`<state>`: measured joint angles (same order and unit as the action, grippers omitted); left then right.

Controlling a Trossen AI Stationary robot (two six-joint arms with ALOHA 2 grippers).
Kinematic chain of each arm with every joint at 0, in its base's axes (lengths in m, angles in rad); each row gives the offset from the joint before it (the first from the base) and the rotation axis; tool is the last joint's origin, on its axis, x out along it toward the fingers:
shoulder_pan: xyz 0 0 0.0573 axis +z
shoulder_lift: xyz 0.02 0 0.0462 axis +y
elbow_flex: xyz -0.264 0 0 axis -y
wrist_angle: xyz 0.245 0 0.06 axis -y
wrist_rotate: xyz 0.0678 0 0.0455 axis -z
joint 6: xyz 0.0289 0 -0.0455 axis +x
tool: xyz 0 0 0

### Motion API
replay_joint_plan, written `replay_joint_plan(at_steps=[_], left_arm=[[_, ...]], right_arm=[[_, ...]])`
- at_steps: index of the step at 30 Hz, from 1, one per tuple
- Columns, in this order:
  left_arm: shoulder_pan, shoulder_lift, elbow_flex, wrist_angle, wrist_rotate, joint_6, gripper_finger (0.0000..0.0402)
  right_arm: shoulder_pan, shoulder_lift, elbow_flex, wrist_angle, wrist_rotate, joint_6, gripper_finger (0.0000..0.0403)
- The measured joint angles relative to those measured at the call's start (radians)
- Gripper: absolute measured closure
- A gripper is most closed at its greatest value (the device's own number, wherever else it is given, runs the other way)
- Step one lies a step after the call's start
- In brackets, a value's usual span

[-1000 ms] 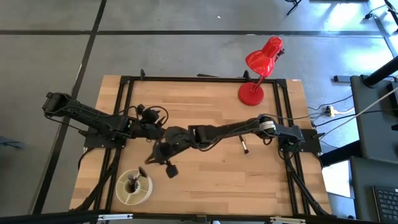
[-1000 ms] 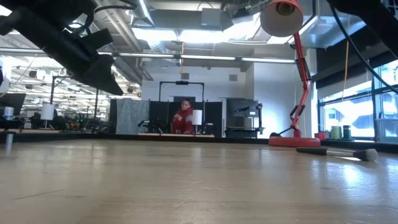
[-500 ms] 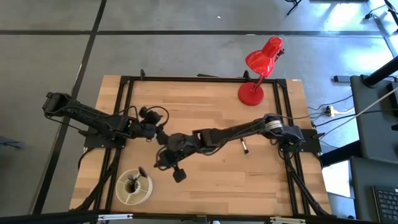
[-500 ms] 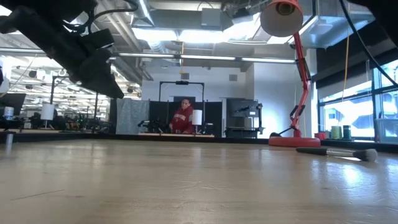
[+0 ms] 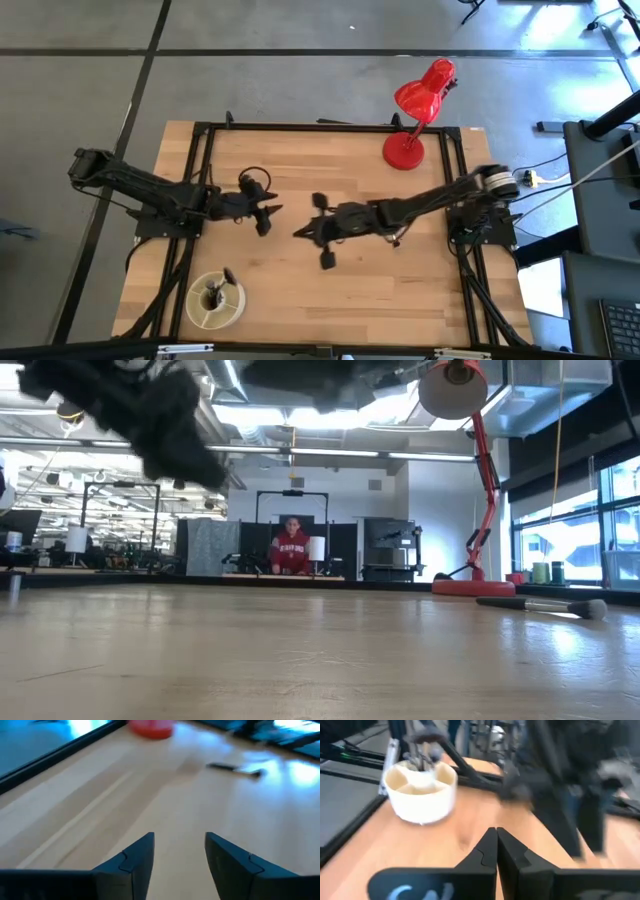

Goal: Pick & Place Makeup Brushes
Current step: Put the black highlighter brush into the makeup organizer

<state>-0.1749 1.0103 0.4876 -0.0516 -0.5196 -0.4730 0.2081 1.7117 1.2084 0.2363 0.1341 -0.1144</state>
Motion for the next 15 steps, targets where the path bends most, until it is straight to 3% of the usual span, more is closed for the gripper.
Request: replay_joint_plan(at_steps=[5,8,11,15], left_arm=[[0.001,0.000,0.140,-0.032,0.172,0.088,0.0231],[0.001,0.028,0.250,-0.140,0.275,0.091,0.0233],[-0.018,0.087,0.355,-0.278,0.364,0.060,0.0241],[-0.068,0.196,0.465,-0.387,0.468,0.016,0.0257]], right_arm=[[-0.002,-0.127,-0.111,0.012,0.081,0.025,0.0401],[-0.005,-0.185,-0.141,-0.005,0.093,0.025,0.0400],[-0.005,-0.218,-0.151,-0.112,0.116,0.031,0.0399],[-0.001,-0.224,-0.153,-0.287,0.229,0.078,0.0398]])
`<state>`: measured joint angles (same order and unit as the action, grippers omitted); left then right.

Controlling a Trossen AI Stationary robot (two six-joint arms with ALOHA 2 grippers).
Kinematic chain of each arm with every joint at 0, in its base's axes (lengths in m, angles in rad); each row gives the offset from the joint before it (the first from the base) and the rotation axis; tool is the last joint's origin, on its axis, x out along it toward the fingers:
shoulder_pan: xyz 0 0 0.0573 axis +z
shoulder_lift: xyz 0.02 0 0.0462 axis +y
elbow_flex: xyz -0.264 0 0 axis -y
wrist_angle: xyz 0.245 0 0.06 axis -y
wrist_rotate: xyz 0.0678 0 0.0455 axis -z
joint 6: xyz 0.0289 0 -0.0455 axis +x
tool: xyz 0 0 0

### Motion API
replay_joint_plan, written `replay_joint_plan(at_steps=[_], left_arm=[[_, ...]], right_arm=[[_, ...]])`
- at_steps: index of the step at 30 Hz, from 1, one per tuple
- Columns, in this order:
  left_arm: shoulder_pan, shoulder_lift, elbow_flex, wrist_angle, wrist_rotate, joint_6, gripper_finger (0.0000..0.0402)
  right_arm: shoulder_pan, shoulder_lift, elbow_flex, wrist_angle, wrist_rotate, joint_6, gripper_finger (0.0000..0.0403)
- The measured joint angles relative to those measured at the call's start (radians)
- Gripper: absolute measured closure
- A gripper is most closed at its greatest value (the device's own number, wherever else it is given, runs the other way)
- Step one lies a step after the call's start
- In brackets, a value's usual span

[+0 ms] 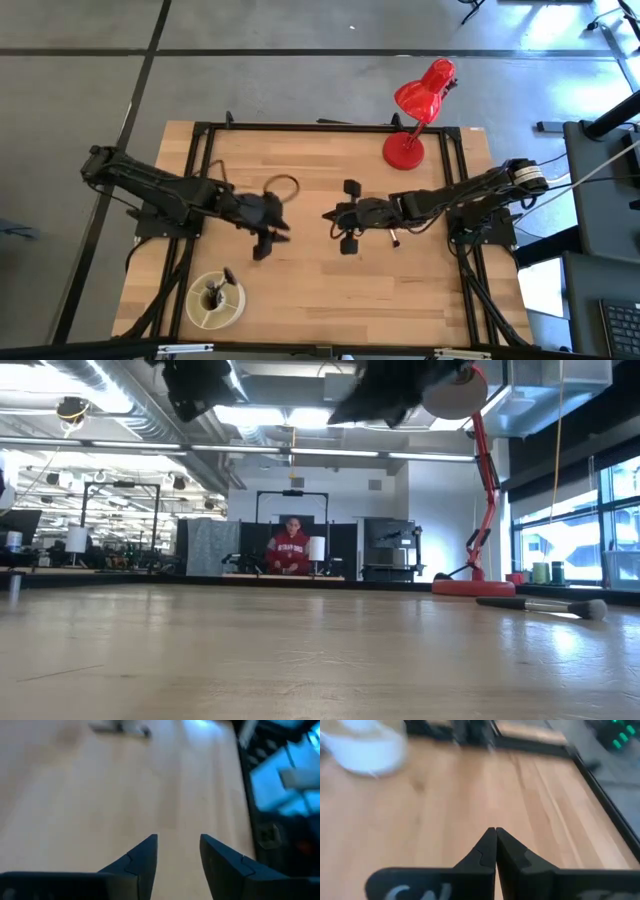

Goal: Pick & Place Makeup Brushes
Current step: Put the black highlighter brush into the makeup organizer

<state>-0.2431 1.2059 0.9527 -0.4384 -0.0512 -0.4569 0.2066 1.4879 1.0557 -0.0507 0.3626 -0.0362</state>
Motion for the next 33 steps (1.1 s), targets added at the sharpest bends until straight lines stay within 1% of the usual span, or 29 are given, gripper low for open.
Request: replay_joint_plan(at_steps=[3,5,8,10,12,14,18,22,28,33], left_arm=[[-0.042,0.093,0.075,-0.064,0.093,-0.046,0.0263],[-0.068,0.149,0.130,-0.125,0.170,-0.091,0.0264],[-0.101,0.213,0.220,-0.272,0.301,-0.153,0.0265],[-0.123,0.242,0.274,-0.400,0.345,-0.189,0.0266],[-0.143,0.256,0.317,-0.507,0.345,-0.219,0.0269],[-0.158,0.257,0.345,-0.591,0.322,-0.261,0.0273],[-0.185,0.243,0.357,-0.673,0.314,-0.368,0.0283],[-0.231,0.236,0.358,-0.714,0.320,-0.469,0.0295],[-0.319,0.236,0.358,-0.718,0.444,-0.672,0.0311],[-0.387,0.223,0.358,-0.718,0.436,-0.764,0.0324]], right_arm=[[0.006,0.000,0.000,-0.084,0.074,0.030,0.0398],[0.012,0.000,0.000,-0.123,0.099,0.041,0.0398],[0.021,0.001,0.000,-0.140,0.124,0.051,0.0398],[0.029,0.001,0.000,-0.141,0.127,0.052,0.0398],[0.042,0.001,0.000,-0.142,0.140,0.052,0.0397],[0.057,0.001,0.000,-0.142,0.164,0.052,0.0397],[0.077,0.001,0.000,-0.142,0.199,0.051,0.0397],[0.089,0.001,0.000,-0.143,0.224,0.043,0.0397],[0.090,0.002,0.000,-0.145,0.223,0.033,0.0397],[0.090,0.002,0.000,-0.146,0.225,0.032,0.0397]])
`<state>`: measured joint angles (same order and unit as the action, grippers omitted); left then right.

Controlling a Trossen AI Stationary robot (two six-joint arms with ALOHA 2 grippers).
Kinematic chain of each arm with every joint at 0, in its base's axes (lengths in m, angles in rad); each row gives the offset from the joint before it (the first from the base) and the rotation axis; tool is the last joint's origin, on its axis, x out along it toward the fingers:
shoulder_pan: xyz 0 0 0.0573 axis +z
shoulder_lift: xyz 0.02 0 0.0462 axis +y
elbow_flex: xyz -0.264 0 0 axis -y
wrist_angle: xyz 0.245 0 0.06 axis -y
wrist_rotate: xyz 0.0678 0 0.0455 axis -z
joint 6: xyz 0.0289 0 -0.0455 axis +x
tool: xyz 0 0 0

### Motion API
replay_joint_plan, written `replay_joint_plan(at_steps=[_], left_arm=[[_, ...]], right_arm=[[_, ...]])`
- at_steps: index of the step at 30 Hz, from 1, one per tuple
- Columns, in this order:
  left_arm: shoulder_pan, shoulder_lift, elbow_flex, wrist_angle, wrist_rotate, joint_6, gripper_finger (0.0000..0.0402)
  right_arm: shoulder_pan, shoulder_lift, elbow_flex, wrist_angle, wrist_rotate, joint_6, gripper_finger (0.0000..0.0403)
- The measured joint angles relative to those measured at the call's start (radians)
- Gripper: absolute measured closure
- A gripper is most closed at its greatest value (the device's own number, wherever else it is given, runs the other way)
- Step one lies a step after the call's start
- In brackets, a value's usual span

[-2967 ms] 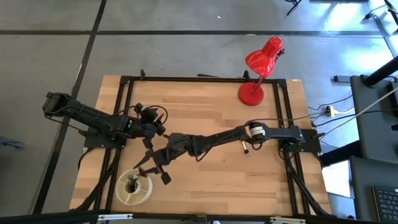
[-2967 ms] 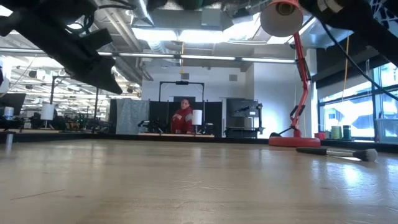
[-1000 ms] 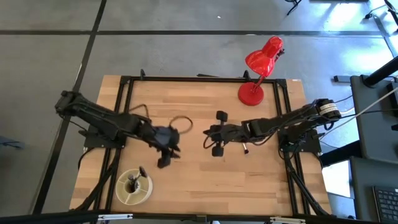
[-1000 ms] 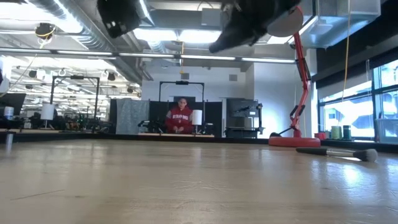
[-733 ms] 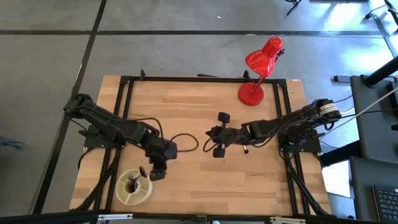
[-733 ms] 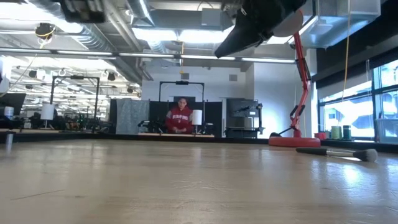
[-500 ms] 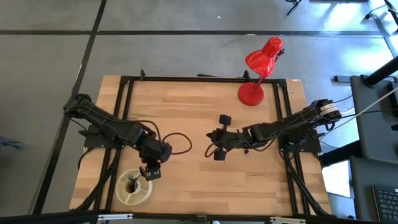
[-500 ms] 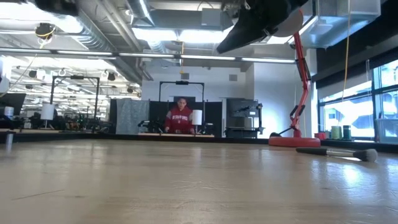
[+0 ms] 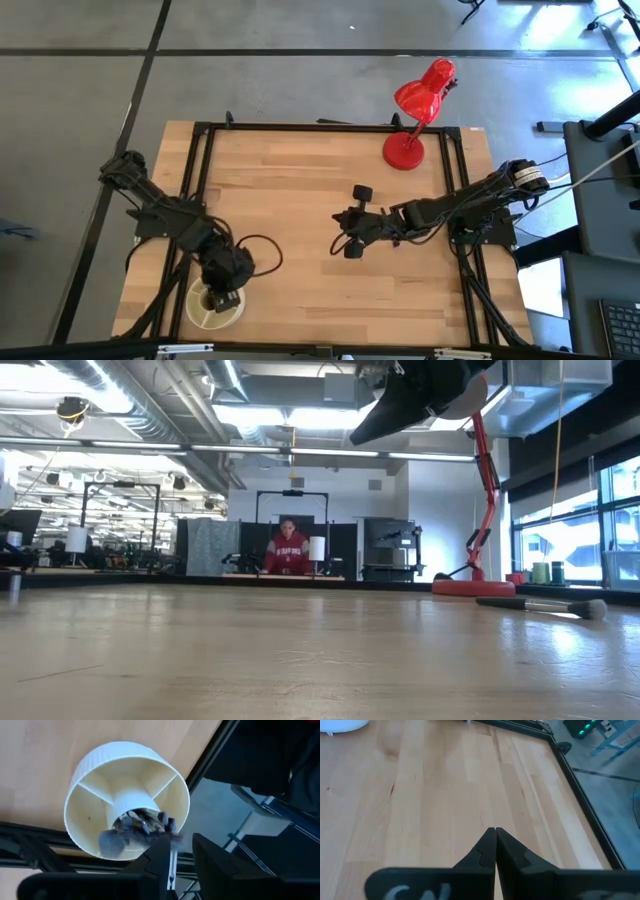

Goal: Pick & Place Makeup Brushes
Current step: Put the black highlighter brush into the makeup organizer, then put the black powder brush into the makeup organizer

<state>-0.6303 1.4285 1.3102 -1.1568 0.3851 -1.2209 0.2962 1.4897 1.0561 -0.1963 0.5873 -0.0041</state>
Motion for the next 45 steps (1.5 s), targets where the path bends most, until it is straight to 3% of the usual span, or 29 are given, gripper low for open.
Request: replay_joint_plan(at_steps=[3,5,8,11,15,18,22,24,27,31,37,41,45], left_arm=[[-0.019,-0.012,0.000,0.000,-0.056,-0.006,0.0328],[-0.012,-0.017,0.000,0.001,-0.152,0.045,0.0329],[0.020,-0.019,0.000,0.005,-0.385,0.148,0.0329],[0.058,-0.019,-0.001,0.052,-0.688,0.243,0.0329],[0.119,-0.016,-0.046,0.253,-0.983,0.529,0.0329],[0.169,0.002,-0.111,0.568,-1.092,0.818,0.0329],[0.278,0.077,-0.190,1.028,-0.972,1.138,0.0329],[0.328,0.136,-0.195,1.148,-0.902,1.204,0.0329],[0.390,0.210,-0.195,1.238,-0.914,1.223,0.0329],[0.460,0.275,-0.196,1.281,-0.930,1.205,0.0329],[0.547,0.391,-0.139,1.317,-0.590,1.229,0.0336],[0.585,0.518,0.008,1.251,-0.477,1.205,0.0331],[0.601,0.657,0.200,1.131,-0.409,1.298,0.0307]], right_arm=[[0.000,0.000,0.000,-0.005,0.031,-0.005,0.0397],[0.001,-0.001,0.000,-0.017,0.054,-0.007,0.0397],[0.002,-0.020,0.000,-0.033,0.096,0.020,0.0397],[-0.002,-0.060,0.001,-0.072,0.114,0.064,0.0397],[-0.028,-0.117,0.001,-0.221,0.120,0.160,0.0397],[-0.052,-0.151,0.001,-0.374,0.171,0.248,0.0397],[-0.057,-0.197,0.000,-0.531,0.215,0.375,0.0397],[-0.038,-0.222,-0.004,-0.571,0.254,0.418,0.0397],[0.002,-0.281,-0.068,-0.551,0.329,0.452,0.0397],[0.045,-0.394,-0.229,-0.479,0.360,0.498,0.0397],[0.064,-0.553,-0.457,-0.317,0.324,0.494,0.0397],[0.064,-0.631,-0.480,-0.293,0.305,0.471,0.0397],[0.063,-0.691,-0.480,-0.303,0.276,0.468,0.0397]])
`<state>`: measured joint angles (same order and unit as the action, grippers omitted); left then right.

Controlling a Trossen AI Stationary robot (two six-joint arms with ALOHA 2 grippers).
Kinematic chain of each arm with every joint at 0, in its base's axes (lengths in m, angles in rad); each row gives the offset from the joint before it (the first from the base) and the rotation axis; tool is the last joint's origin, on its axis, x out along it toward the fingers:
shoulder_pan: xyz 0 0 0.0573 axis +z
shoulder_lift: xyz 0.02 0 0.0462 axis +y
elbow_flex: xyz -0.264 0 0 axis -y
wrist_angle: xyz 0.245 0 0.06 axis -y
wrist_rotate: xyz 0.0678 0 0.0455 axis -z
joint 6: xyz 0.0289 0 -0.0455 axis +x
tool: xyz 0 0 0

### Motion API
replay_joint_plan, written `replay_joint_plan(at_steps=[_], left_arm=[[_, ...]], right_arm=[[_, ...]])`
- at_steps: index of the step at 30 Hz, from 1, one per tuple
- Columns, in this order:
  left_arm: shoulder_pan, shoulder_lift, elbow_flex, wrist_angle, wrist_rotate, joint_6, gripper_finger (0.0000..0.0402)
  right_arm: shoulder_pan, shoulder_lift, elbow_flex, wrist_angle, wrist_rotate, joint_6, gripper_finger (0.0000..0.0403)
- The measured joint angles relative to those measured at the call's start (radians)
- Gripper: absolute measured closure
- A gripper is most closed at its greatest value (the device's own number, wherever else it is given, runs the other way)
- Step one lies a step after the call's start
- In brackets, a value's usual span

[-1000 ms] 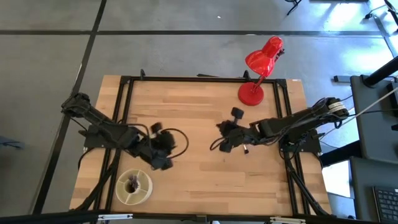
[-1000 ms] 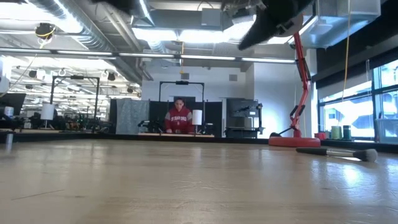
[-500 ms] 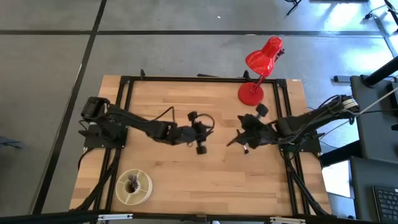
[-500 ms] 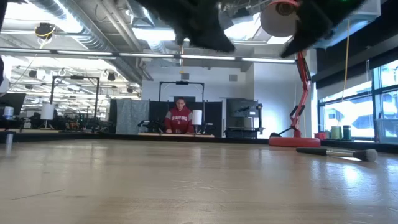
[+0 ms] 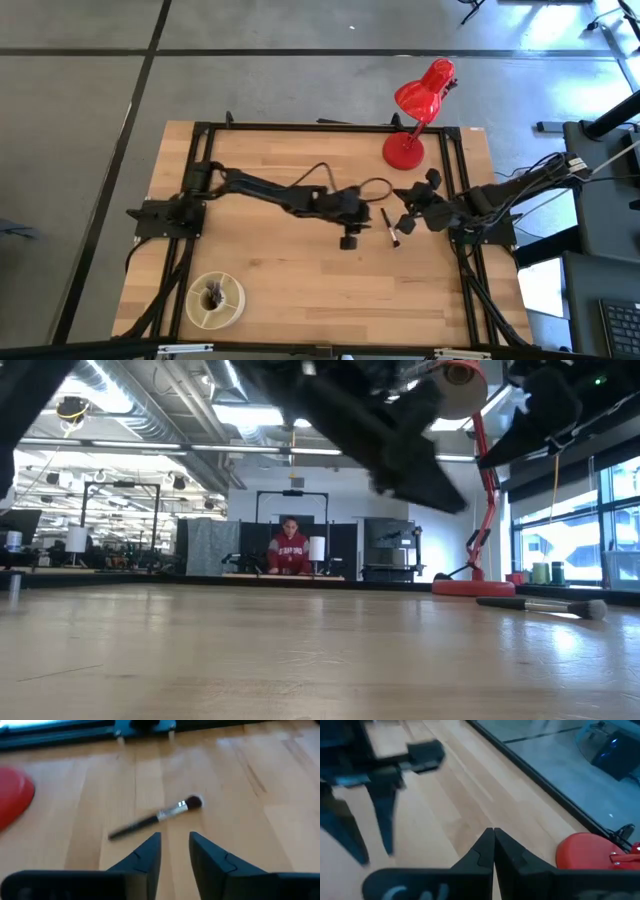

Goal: Pick & Place Makeup Brushes
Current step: Put the black powder brush into the makeup organizer

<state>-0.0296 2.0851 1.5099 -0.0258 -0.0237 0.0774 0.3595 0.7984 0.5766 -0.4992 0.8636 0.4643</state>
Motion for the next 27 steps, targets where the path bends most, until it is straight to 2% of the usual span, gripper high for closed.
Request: replay_joint_plan(at_steps=[7,12,15,19,22,27], left_arm=[[-0.003,0.185,0.269,-0.053,0.005,0.211,0.0249],[0.013,0.301,0.406,0.029,-0.009,0.207,0.0232],[0.025,0.349,0.437,0.019,-0.021,0.170,0.0231],[0.034,0.351,0.437,-0.085,-0.070,0.120,0.0231],[0.037,0.321,0.438,-0.214,-0.117,0.058,0.0231],[0.034,0.240,0.438,-0.439,-0.220,0.000,0.0233]], right_arm=[[0.000,-0.045,0.000,-0.113,-0.012,0.059,0.0397],[0.000,-0.045,0.000,-0.206,-0.012,0.137,0.0397],[0.000,-0.045,0.000,-0.234,-0.017,0.183,0.0397],[0.000,-0.041,-0.001,-0.239,-0.070,0.242,0.0397],[0.000,-0.038,-0.001,-0.237,-0.072,0.285,0.0391],[-0.006,0.002,-0.001,-0.192,-0.154,0.347,0.0348]])
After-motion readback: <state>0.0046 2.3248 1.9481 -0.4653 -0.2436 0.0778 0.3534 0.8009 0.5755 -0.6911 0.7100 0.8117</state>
